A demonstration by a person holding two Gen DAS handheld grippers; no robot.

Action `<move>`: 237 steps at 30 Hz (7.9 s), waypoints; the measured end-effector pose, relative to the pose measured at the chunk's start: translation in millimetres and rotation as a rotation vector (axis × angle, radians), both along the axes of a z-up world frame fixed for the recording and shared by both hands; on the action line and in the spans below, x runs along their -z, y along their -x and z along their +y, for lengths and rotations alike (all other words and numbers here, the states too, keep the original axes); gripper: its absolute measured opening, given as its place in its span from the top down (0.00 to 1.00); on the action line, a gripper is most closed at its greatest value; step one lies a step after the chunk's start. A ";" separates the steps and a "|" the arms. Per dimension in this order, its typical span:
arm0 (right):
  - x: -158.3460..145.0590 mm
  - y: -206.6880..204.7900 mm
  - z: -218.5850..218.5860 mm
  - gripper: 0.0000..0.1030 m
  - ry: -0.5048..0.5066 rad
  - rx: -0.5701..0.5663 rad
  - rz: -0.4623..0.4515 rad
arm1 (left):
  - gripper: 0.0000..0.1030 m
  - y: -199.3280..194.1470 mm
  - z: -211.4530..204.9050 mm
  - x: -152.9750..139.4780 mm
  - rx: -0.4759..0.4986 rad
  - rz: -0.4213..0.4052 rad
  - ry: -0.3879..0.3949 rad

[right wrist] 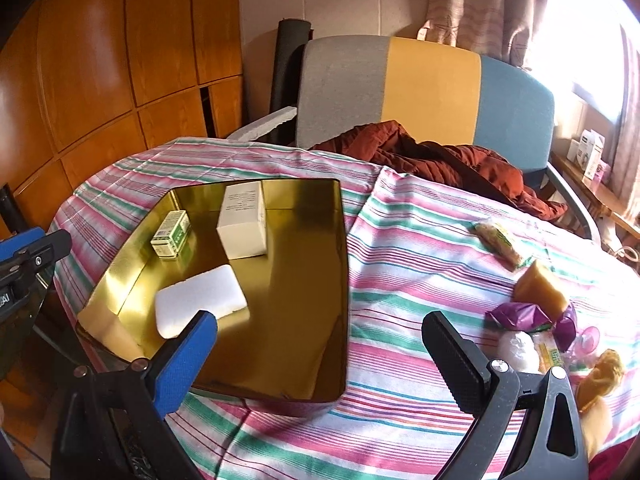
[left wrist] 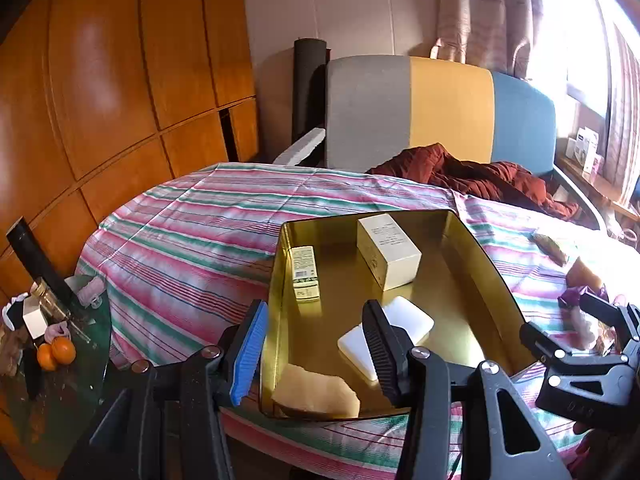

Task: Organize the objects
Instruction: 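Move both open tools back to the pile of items, then grasp the clear plastic-wrapped bundle with the left tool, then grasp the square yellow sponge with the right tool, then carry the bundle and sponge into the gold tray and open both tools, then withdraw both open tools from the tray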

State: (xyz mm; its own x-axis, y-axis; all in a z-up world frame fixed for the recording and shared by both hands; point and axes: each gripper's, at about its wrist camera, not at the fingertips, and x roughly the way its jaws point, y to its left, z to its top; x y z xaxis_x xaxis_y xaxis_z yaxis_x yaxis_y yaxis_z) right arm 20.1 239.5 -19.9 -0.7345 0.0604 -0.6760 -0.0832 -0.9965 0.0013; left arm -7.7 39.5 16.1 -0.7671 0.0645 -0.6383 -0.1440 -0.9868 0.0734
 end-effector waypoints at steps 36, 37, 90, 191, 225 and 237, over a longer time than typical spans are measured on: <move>-3.7 -40.5 142.8 0.00 -0.046 0.256 -0.053 | 0.52 -11.5 111.0 12.3 0.334 -0.068 0.091; -6.1 -42.7 152.1 0.00 -0.054 0.277 -0.052 | 0.52 -11.7 115.1 12.5 0.356 -0.076 0.082; -0.9 -109.3 328.7 0.00 0.450 0.653 0.100 | 0.66 -20.6 297.4 114.2 0.824 -0.438 0.009; -16.0 30.7 -8.7 0.00 0.069 -0.050 -0.093 | 0.48 22.5 -23.7 16.4 0.016 -0.070 -0.175; -2.5 -3.1 17.3 0.00 0.003 0.023 -0.066 | 0.47 -5.9 32.7 13.2 0.177 -0.037 -0.030; 12.7 -19.1 80.3 0.00 0.032 0.161 -0.119 | 0.47 -13.1 63.0 20.7 0.303 -0.077 -0.020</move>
